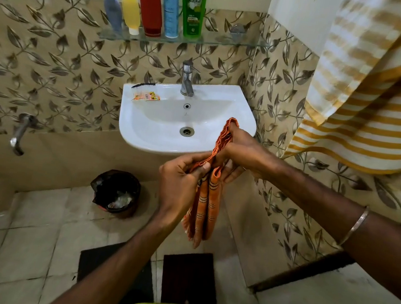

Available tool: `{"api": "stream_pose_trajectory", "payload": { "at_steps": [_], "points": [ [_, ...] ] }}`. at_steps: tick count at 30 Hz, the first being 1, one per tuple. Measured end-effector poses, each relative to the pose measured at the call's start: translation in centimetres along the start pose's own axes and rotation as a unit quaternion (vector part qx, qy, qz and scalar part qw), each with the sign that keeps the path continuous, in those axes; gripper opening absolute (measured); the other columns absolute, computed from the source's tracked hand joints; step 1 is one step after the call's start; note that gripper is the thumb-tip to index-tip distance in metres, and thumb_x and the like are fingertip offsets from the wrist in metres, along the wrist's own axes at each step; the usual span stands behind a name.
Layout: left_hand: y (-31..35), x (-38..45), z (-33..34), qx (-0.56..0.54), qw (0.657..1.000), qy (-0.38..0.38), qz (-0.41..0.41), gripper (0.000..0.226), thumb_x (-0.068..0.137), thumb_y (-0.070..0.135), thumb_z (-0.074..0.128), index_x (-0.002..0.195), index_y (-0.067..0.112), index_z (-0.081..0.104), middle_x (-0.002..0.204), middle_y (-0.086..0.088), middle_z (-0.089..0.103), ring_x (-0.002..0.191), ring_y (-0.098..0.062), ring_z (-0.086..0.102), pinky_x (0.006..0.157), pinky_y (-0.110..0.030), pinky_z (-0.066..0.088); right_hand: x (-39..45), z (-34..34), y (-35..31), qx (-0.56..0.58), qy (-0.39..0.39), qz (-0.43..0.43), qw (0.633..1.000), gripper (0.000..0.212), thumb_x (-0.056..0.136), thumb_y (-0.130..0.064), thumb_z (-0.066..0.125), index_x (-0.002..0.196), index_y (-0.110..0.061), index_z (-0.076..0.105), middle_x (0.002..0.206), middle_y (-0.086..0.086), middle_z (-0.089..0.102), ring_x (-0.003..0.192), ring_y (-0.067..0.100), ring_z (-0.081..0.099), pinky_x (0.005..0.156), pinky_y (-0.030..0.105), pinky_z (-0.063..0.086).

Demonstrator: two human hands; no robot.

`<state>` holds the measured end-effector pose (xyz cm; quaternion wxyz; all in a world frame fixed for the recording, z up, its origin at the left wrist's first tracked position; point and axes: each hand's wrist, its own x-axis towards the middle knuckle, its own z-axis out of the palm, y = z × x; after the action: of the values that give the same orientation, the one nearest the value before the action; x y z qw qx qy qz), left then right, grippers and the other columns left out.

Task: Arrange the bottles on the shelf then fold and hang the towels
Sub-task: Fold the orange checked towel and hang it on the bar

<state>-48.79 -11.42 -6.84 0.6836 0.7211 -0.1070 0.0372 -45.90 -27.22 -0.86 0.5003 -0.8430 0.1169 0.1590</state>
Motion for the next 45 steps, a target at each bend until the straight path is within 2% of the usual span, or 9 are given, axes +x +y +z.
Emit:
{"api": "stream_pose_trajectory", "payload": {
  "at_steps": [12, 17, 20, 24, 27, 32, 36, 40, 45],
  "points": [
    [-0.2, 1.0, 1.0, 0.046, 0.997, -0.013, 0.064, 0.03, 0.089, 0.01, 0.071, 0.118, 0.013, 0.073, 0.11, 0.002, 0.076, 0.102, -0.005, 0.072, 0.092, -0.039, 0.059, -0.3, -1.8, -0.2, 0.103, 0.005, -0.007, 0.995, 0.011, 0.083, 0.008, 0.062, 0.088, 0.001, 0.057, 0.079, 0.03, 0.07, 0.065, 0.037, 0.07, 0.078, 0.061, 0.06],
    [0.1, 1.0, 0.6, 0.049, 0.994, -0.06, 0.082, 0.055, 0.078, 0.025, 0.082, 0.129, 0.012, 0.066, 0.118, -0.001, 0.074, 0.103, -0.005, 0.072, 0.086, -0.034, 0.062, 0.0, -2.1, -0.3, 0.159, 0.017, -0.01, 0.987, 0.016, 0.08, 0.01, 0.061, 0.071, -0.003, 0.059, 0.063, 0.012, 0.055, 0.047, 0.021, 0.058, 0.054, 0.035, 0.058],
    [0.2, 1.3, 0.3, 0.08, 0.987, -0.075, 0.116, 0.059, 0.076, 0.017, 0.084, 0.132, 0.011, 0.063, 0.12, 0.002, 0.071, 0.106, -0.002, 0.07, 0.088, -0.028, 0.06, 0.0, -2.1, -0.3, 0.18, 0.018, -0.016, 0.983, 0.013, 0.082, 0.01, 0.06, 0.075, -0.001, 0.058, 0.064, 0.015, 0.059, 0.047, 0.022, 0.062, 0.051, 0.033, 0.058],
    [0.9, 1.9, 0.0, 0.071, 0.986, -0.062, 0.135, 0.041, 0.085, -0.003, 0.071, 0.125, 0.008, 0.066, 0.112, 0.013, 0.069, 0.103, 0.006, 0.068, 0.087, -0.02, 0.058, -0.2, -2.4, -0.2, 0.221, 0.004, -0.023, 0.975, 0.005, 0.085, 0.003, 0.059, 0.09, 0.002, 0.059, 0.08, 0.02, 0.069, 0.063, 0.031, 0.071, 0.074, 0.05, 0.064],
    [1.4, 2.5, -0.1, 0.038, 0.995, -0.035, 0.088, 0.033, 0.089, -0.002, 0.066, 0.118, 0.012, 0.071, 0.111, 0.004, 0.074, 0.102, -0.003, 0.07, 0.089, -0.034, 0.06, -0.7, -2.9, 0.6, 0.214, 0.025, -0.052, 0.975, 0.02, 0.087, -0.003, 0.058, 0.107, -0.005, 0.059, 0.087, 0.019, 0.074, 0.072, 0.032, 0.074, 0.061, 0.039, 0.061],
    [2.8, 3.6, -0.1, -0.029, 0.998, -0.044, 0.033, 0.023, 0.092, 0.001, 0.062, 0.112, 0.005, 0.072, 0.108, -0.007, 0.075, 0.102, -0.015, 0.072, 0.087, -0.036, 0.061, 0.9, -2.9, 4.7, 0.178, 0.273, -0.166, 0.931, 0.065, 0.071, -0.002, 0.073, 0.129, -0.019, 0.047, 0.111, 0.007, 0.058, 0.104, 0.021, 0.06, 0.073, 0.031, 0.056],
    [4.0, 4.5, -1.0, -0.048, 0.995, -0.07, 0.048, 0.021, 0.093, 0.0, 0.061, 0.11, 0.006, 0.071, 0.106, -0.009, 0.074, 0.099, -0.017, 0.072, 0.081, -0.027, 0.06, 3.2, -3.3, 8.2, 0.301, 0.114, -0.117, 0.94, 0.108, 0.062, -0.009, 0.087, 0.151, -0.026, 0.028, 0.135, 0.011, 0.061, 0.128, 0.028, 0.057, 0.105, 0.05, 0.046],
    [5.0, 5.6, -2.7, -0.042, 0.994, -0.075, 0.063, 0.02, 0.094, 0.0, 0.06, 0.108, 0.01, 0.071, 0.101, -0.002, 0.074, 0.095, -0.014, 0.072, 0.075, -0.024, 0.059, 3.5, -2.0, 8.6, 0.313, 0.035, -0.141, 0.939, 0.077, 0.052, -0.035, 0.098, 0.119, -0.01, 0.069, 0.122, 0.011, 0.073, 0.117, 0.027, 0.067, 0.101, 0.043, 0.053],
    [5.9, 7.8, -5.9, -0.038, 0.996, -0.035, 0.074, 0.019, 0.093, 0.007, 0.063, 0.109, 0.015, 0.069, 0.105, -0.001, 0.072, 0.097, -0.016, 0.072, 0.076, -0.027, 0.06, 2.9, -0.8, 6.5, 0.357, 0.002, -0.196, 0.913, 0.05, 0.064, -0.031, 0.09, 0.109, -0.015, 0.075, 0.116, 0.007, 0.075, 0.114, 0.026, 0.069, 0.094, 0.041, 0.058]
  ]
}}
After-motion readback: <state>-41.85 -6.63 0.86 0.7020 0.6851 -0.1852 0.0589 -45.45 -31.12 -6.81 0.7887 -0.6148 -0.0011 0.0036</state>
